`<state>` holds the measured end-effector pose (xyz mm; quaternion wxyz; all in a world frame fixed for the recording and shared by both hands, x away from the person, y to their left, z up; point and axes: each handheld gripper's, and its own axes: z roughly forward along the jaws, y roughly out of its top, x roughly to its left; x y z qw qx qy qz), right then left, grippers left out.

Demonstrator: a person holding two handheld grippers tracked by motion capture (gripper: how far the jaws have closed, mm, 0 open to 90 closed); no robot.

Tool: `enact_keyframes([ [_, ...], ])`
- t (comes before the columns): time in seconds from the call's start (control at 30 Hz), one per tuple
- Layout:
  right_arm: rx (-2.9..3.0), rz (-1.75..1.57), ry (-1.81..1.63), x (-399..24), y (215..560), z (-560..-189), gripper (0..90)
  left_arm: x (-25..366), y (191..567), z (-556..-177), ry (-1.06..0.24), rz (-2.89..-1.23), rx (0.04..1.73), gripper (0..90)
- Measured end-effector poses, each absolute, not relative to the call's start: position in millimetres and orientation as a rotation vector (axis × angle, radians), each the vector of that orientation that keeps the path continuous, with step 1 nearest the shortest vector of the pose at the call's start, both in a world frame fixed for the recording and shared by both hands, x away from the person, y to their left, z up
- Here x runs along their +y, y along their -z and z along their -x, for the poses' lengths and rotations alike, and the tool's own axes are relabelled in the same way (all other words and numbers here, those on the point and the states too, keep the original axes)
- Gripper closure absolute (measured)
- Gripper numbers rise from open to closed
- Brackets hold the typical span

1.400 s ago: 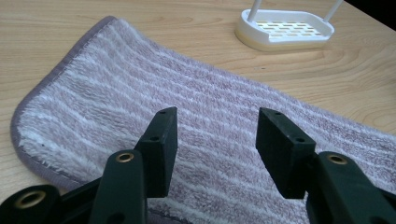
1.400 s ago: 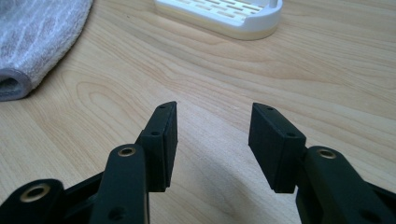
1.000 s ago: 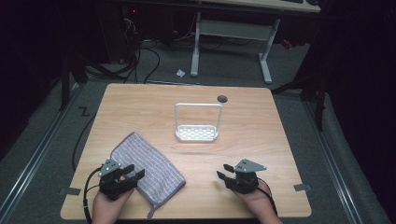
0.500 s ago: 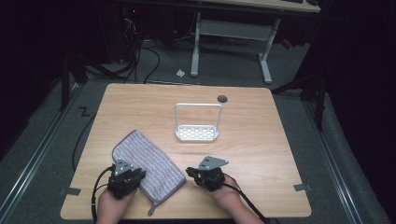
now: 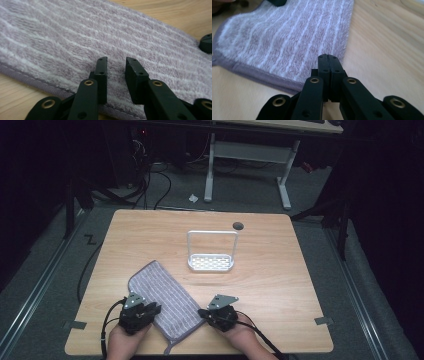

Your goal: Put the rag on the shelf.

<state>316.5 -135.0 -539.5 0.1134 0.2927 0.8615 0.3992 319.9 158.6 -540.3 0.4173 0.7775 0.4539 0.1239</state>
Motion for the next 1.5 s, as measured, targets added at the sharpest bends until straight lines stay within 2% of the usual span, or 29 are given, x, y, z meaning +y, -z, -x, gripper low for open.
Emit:
enact_keyframes([
  [0.2,2.504,-0.94,-1.153,-177,539,-278,90.0,127,538,-311,-0.334,-1.976,1.128,60.6],
  [0.27,2.511,-0.949,-1.126,-182,539,-272,88.6,127,535,-310,-0.311,-1.952,1.152,53.6],
  [0.4,2.442,-0.946,-1.208,-179,525,-286,87.8,125,528,-299,-0.309,-1.926,1.124,50.4],
  [0.47,2.434,-0.927,-1.218,-173,521,-294,87.9,125,529,-299,-0.315,-1.932,1.123,53.1],
  [0.5,2.422,-0.893,-1.219,-157,515,-313,88.0,125,532,-299,-0.311,-1.96,1.119,69.0],
  [0.53,2.42,-0.884,-1.219,-150,513,-321,88.1,123,539,-299,-0.342,-2.017,1.079,72.2],
  [0.67,2.439,-0.901,-1.187,-115,515,-366,88.9,124,539,-302,-0.318,-2.012,1.088,74.0],
  [0.8,2.491,-0.874,-1.096,-97,524,-380,89.0,124,539,-300,-0.315,-2.02,1.074,73.6],
  [1.07,2.505,-0.853,-1.049,-120,534,-349,89.5,115,539,-296,-0.221,-2.046,0.99,72.9],
  [1.13,2.494,-0.863,-1.039,-140,534,-327,89.4,99,540,-293,-0.165,-2.065,0.917,72.1],
  [1.2,2.486,-0.875,-1.042,-151,535,-317,89.4,93,540,-292,-0.161,-2.078,0.887,71.7],
  [1.23,2.467,-0.905,-1.052,-173,536,-303,89.5,81,540,-293,-0.161,-2.102,0.843,71.5],
  [1.27,2.467,-0.905,-1.052,-173,536,-303,89.5,81,540,-293,-0.161,-2.102,0.843,71.0],
  [1.33,2.441,-0.96,-1.061,-198,537,-288,89.5,59,540,-295,-0.079,-2.113,0.768,69.4],
  [1.43,2.43,-1.0,-1.056,-212,536,-281,88.4,48,537,-295,-0.06,-2.145,0.725,67.1],
  [1.47,2.408,-1.038,-1.08,-219,534,-280,83.5,46,533,-298,-0.083,-2.149,0.707,65.7],
  [1.5,2.395,-1.04,-1.094,-220,532,-281,83.1,47,529,-304,-0.113,-2.114,0.714,65.7],
])
